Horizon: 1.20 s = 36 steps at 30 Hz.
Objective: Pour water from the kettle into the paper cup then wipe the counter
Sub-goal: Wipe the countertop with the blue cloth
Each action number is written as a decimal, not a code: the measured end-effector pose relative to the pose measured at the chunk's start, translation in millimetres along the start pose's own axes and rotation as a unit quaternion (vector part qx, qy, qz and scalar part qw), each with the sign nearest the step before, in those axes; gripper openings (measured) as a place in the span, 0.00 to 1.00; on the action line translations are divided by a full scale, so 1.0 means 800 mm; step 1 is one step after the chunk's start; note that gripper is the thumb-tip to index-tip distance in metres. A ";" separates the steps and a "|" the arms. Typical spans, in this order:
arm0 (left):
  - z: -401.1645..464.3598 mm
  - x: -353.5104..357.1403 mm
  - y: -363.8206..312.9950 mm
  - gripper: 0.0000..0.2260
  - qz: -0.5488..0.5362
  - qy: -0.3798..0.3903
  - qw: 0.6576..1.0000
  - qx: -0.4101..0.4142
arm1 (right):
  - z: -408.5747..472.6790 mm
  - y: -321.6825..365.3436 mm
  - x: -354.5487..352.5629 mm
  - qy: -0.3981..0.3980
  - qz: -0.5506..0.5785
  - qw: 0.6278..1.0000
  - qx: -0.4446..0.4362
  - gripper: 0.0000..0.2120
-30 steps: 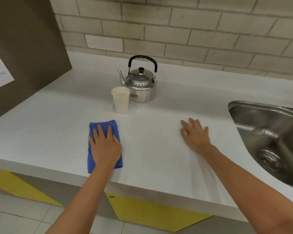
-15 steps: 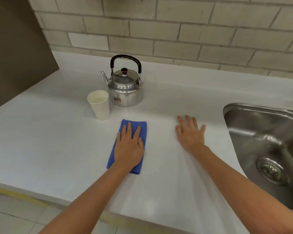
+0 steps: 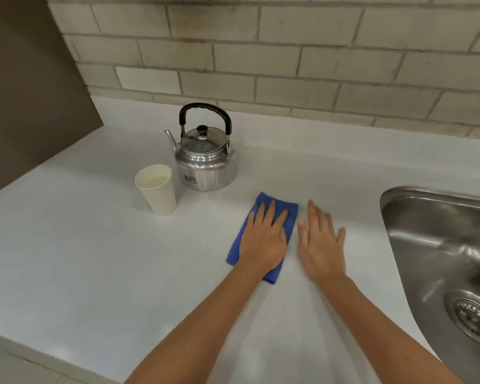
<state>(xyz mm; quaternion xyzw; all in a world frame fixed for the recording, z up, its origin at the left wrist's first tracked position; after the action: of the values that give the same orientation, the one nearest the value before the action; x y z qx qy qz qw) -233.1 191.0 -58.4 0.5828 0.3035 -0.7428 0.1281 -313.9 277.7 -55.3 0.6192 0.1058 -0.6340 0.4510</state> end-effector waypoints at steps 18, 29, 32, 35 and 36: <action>-0.080 -0.025 0.046 0.21 -0.026 0.008 0.999 -0.043 | -0.025 0.031 0.010 0.079 -0.056 0.995 -0.039 0.22; -0.168 -0.083 0.192 0.22 0.059 -0.009 0.987 -0.149 | -0.044 0.169 0.071 0.150 -0.029 0.983 -0.101 0.21; -0.150 -0.063 0.136 0.22 0.042 0.003 0.994 -0.103 | -0.042 0.167 0.065 0.154 -0.013 0.985 -0.078 0.21; -0.159 -0.065 0.136 0.21 0.015 0.011 0.997 -0.076 | -0.039 0.172 0.060 0.148 0.009 0.987 -0.059 0.21; -0.167 -0.071 0.157 0.21 0.014 0.006 0.997 -0.081 | -0.037 0.176 0.059 0.141 0.017 0.988 -0.054 0.21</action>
<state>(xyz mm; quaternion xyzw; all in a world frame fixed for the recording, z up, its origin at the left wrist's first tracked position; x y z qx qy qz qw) -42.9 163.3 -61.0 0.5792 0.3552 -0.7105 0.1831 -186.4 197.1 -43.3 0.6789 0.1912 -0.5261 0.4752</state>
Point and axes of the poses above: each hand's wrist, its own z-axis towards the middle knuckle, its own x-axis out of the palm, y = z × x, the point moved 7 cm from there along z, towards the middle knuckle, and after that the axes turned 3 degrees about -x, right-handed, at the moved point
